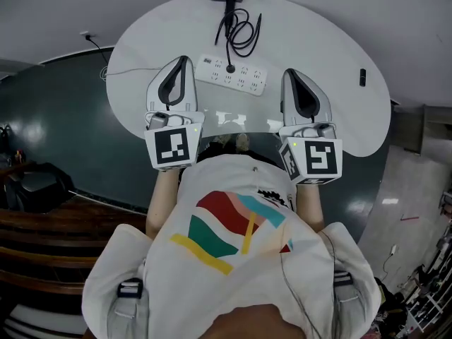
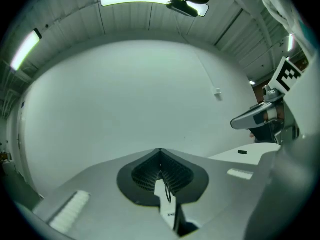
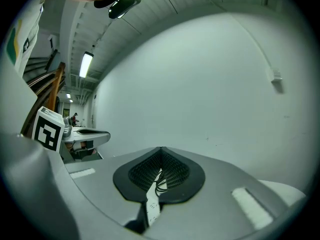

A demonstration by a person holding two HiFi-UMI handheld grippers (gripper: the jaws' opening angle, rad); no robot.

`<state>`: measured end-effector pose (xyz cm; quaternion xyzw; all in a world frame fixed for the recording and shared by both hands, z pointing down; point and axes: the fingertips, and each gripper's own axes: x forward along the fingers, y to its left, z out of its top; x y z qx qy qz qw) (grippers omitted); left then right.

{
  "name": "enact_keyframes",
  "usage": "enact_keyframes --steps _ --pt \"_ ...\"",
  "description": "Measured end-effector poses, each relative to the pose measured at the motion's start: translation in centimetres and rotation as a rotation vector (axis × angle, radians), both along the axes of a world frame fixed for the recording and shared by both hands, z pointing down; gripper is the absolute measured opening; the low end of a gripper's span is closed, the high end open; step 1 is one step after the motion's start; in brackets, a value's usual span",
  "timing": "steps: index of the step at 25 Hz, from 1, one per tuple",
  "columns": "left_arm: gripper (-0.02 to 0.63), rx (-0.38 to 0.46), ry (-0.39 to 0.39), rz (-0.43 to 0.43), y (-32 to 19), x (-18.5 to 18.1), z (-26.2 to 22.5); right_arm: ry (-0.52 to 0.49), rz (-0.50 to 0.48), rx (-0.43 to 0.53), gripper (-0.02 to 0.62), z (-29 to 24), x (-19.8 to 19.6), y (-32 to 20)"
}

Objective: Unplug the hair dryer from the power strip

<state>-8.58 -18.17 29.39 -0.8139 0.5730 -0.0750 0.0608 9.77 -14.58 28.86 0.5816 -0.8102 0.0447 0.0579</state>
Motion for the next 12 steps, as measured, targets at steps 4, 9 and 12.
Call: enact_keyframes --steps 4,9,12 --pt "-0.008 -0.051 0.003 0.018 -2.0 -0.1 2.0 0.012 0.013 -0.004 0.012 0.2 -0.4 -0.9" --pt "0.013 -0.277 -0.045 0.072 -4.3 0.8 8.7 0.031 0.022 -0.023 0.012 1.0 -0.7 -1.6" --pt "0.165 -0.427 -0.081 0.152 -4.6 2.0 13.3 0.045 0.029 -0.046 0.012 1.7 -0.4 -1.9"
